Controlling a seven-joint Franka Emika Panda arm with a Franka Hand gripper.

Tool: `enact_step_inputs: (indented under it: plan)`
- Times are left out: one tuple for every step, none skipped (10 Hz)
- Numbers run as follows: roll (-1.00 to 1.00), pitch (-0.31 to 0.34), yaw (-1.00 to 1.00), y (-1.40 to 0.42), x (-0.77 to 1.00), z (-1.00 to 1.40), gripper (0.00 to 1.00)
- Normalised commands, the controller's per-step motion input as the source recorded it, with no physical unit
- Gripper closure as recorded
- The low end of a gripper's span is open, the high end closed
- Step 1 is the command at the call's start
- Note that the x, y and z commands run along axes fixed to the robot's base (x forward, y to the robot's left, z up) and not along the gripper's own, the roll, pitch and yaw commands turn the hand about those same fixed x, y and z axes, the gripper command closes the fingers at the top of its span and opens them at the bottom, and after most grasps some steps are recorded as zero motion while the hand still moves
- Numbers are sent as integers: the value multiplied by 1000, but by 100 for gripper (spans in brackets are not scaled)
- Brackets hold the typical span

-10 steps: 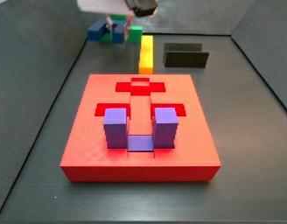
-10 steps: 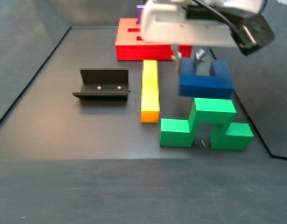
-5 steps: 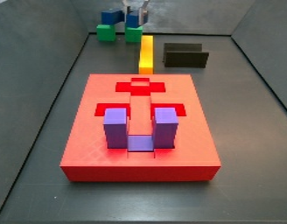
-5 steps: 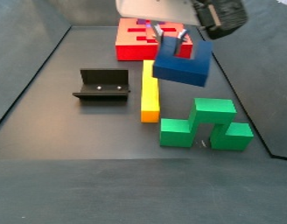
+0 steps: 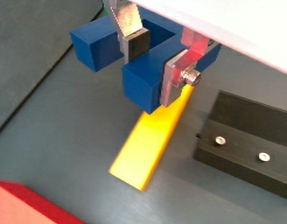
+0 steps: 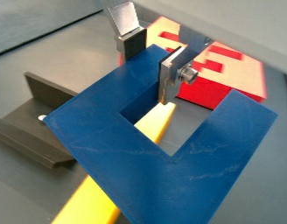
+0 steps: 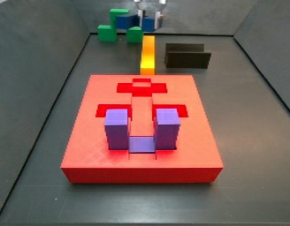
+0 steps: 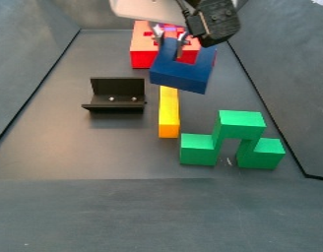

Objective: Pick up the blue object. Move up. Place the blue object on the fixture. Regrasp the blue object. Move to above the board. Insert the blue object.
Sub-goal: Place the blue object on the fixture.

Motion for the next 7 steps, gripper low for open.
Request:
enact_step_inputs:
  plan:
    - [0,169,374,-80,894,-77,100]
    - [0,189,374,-89,889,-109,100]
    - [-20,186,354,-117,889,-129,100]
    - [-69,186,329,-149,897,-100,100]
    - [-77,183,320,-163,897,-80,100]
    - [-77,189,314,-163,900,-69,100]
    - [-103,214,286,-169,903,-23,100]
